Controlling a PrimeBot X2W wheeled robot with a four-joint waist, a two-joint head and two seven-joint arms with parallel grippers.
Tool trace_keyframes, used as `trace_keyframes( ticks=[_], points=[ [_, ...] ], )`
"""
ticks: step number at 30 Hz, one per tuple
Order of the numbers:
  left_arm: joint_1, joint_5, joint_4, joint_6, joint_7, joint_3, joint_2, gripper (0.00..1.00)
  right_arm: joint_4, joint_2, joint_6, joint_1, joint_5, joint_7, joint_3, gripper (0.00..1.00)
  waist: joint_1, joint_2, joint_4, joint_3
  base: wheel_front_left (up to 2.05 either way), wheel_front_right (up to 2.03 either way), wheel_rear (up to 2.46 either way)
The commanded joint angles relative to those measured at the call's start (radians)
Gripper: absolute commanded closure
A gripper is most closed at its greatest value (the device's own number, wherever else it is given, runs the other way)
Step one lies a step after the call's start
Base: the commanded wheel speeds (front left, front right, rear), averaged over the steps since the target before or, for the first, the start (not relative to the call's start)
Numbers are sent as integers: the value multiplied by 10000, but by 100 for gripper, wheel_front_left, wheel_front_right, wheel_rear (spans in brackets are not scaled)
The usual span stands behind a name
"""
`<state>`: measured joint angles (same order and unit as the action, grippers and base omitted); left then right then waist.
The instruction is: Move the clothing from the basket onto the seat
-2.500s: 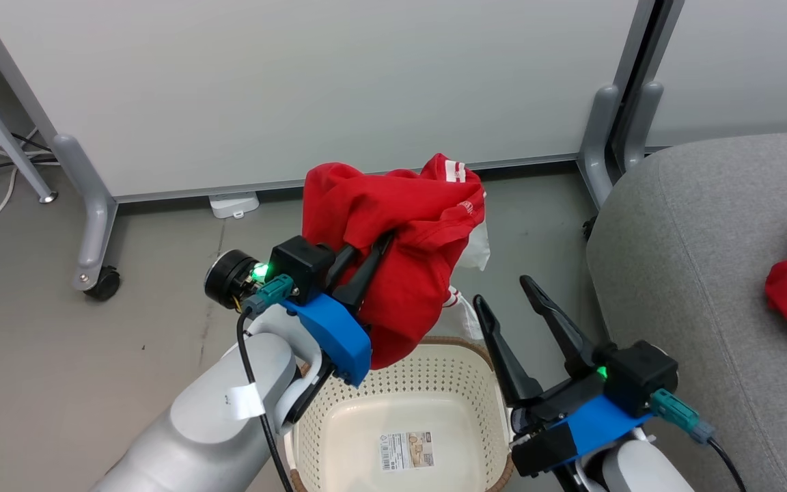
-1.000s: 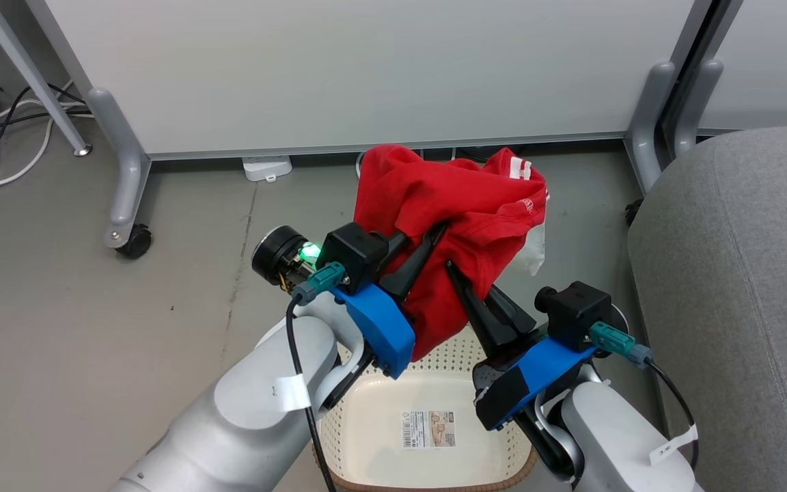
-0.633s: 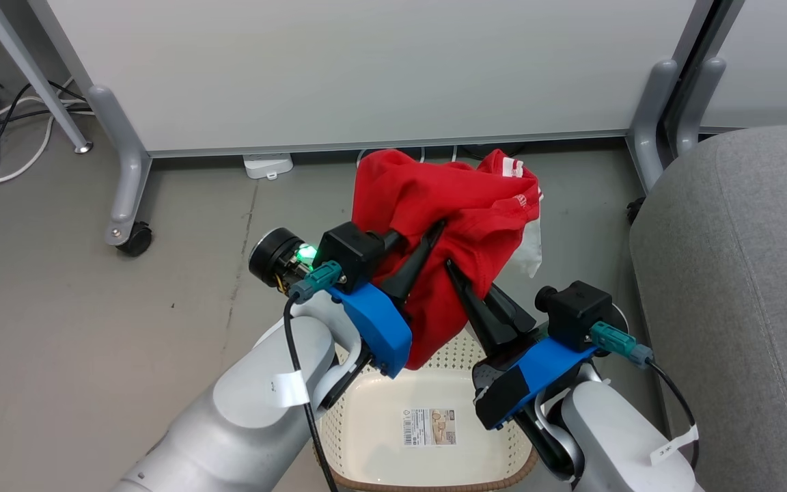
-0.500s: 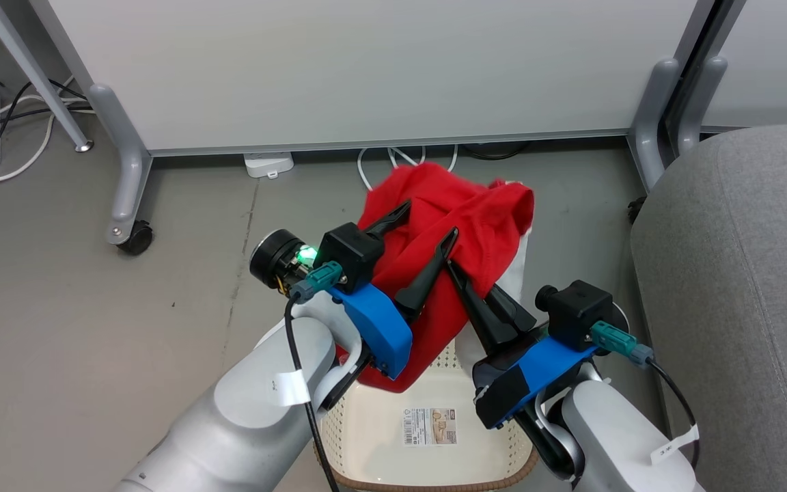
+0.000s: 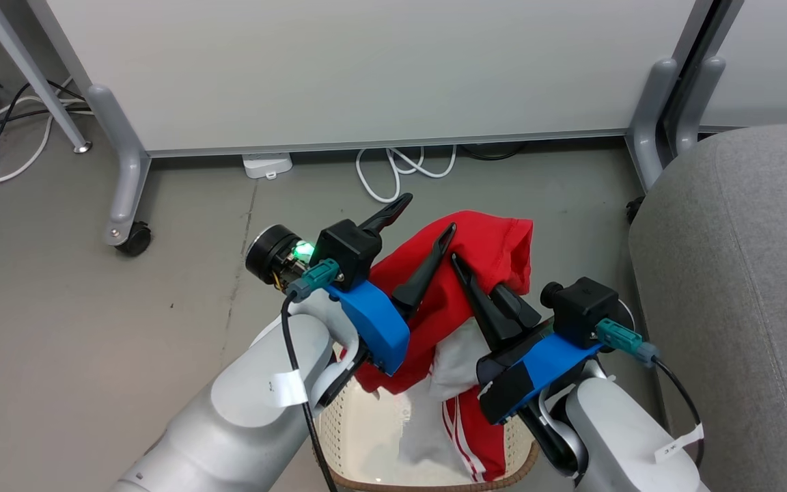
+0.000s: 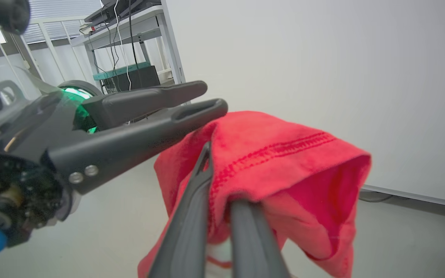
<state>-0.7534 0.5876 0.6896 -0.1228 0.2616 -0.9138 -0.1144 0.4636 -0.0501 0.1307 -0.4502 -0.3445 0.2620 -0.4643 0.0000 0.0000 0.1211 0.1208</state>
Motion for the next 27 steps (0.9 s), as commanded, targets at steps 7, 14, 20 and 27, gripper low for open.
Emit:
trace_keyframes(
  ticks=[7, 14, 20, 27],
  points=[
    [182, -205, -260, 118, 48, 288, -155, 0, -201, -7, 1, 227, 315, 45, 593, 100, 0, 0, -349, 123, 0, 0, 0],
    [506, -532, -895, 283, 48, 649, -403, 0, -601, -5, 1, 416, 662, 46, 1388, 100, 0, 0, -986, 391, 0, 0, 0],
    [775, -815, -1270, 240, 48, 788, -573, 0, -1034, -4, 1, 538, 1006, 46, 2148, 100, 0, 0, -1661, 684, 0, 0, 0],
    [966, -1071, -1441, 166, 48, 705, -589, 0, -1446, -63, 1, 759, 1299, 45, 2725, 100, 0, 0, -2350, 904, 0, 0, 0]
  ],
)
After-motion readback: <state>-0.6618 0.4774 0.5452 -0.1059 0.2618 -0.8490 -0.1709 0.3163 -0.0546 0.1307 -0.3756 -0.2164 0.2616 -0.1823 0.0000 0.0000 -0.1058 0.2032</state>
